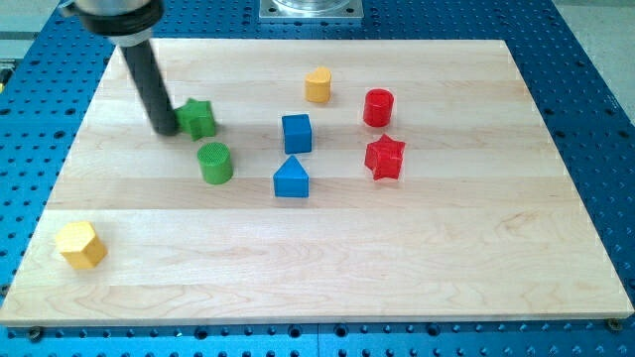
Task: Place the heart into the hexagon
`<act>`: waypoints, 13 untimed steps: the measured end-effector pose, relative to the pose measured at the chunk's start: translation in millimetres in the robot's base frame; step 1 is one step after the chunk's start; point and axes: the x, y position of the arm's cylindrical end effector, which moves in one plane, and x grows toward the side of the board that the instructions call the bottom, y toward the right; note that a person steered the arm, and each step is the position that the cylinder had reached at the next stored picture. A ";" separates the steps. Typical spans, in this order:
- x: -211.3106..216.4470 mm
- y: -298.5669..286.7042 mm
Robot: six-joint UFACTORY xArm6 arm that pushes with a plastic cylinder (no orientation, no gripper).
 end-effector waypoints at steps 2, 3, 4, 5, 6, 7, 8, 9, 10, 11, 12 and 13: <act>-22.4 90.3; -96.7 93.3; -135.8 175.5; -103.7 221.6; -58.7 200.0; -28.2 171.8; -34.2 176.9; -59.4 238.4; -71.8 224.7; -71.8 152.6; -71.8 85.3; -69.1 34.4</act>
